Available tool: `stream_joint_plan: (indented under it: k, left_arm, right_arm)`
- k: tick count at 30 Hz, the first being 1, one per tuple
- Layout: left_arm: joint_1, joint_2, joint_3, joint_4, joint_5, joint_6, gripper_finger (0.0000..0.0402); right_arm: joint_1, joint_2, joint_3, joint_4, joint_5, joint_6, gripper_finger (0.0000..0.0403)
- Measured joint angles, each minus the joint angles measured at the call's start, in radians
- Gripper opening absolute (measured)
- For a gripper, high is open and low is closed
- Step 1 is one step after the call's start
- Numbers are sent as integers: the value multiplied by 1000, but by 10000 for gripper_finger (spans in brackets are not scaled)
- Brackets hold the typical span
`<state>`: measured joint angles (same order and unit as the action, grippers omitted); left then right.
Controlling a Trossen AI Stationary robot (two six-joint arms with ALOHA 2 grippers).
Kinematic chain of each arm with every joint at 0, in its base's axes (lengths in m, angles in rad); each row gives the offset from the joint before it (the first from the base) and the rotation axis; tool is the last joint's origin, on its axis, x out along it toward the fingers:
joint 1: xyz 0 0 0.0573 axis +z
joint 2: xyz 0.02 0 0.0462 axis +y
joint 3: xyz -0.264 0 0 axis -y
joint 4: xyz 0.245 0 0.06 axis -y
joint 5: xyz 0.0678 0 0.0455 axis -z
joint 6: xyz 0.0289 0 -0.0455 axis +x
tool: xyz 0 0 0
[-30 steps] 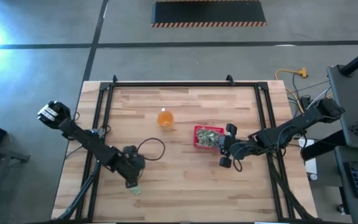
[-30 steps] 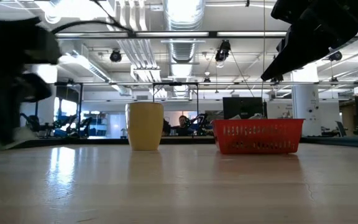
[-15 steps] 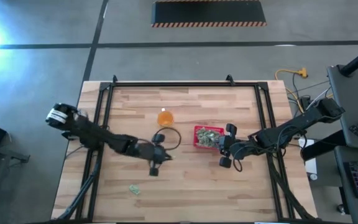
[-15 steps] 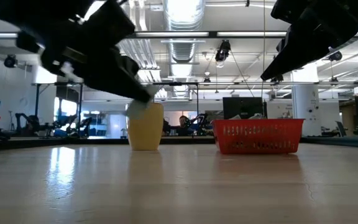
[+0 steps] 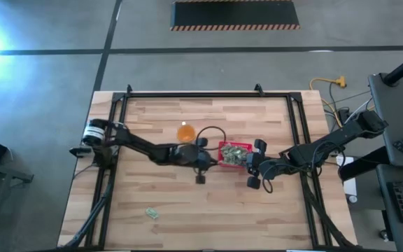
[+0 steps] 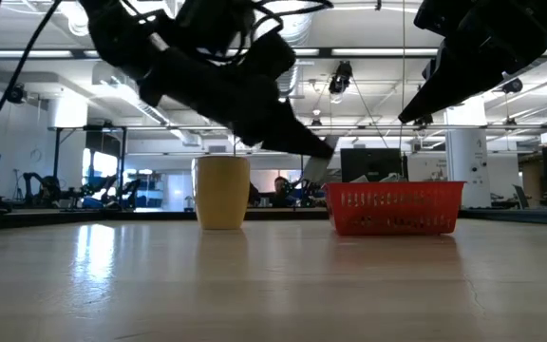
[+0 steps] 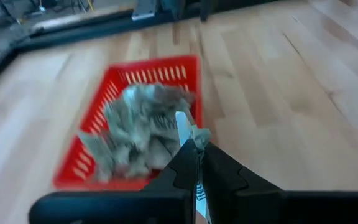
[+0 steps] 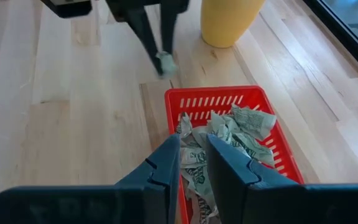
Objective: Pick and place Stevia / Truvia into bins
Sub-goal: Put the top stevia packet into the basket
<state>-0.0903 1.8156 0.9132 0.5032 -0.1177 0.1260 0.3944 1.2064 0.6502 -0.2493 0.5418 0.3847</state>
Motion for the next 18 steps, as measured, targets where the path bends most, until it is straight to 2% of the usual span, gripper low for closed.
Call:
stream_joint_plan:
  k: [7,16,18]
  left_arm:
    - [41,44,98,4,1,72,0]
    - [78,111,135,-3,6,69,1]
    - [77,119,133,10,8,90,13]
  right_arm:
    - [0,0,-3,-1,0,0,68]
    - [0,0,-8,-5,0,-1,68]
    - [0,0,-10,-4,1,-1,68]
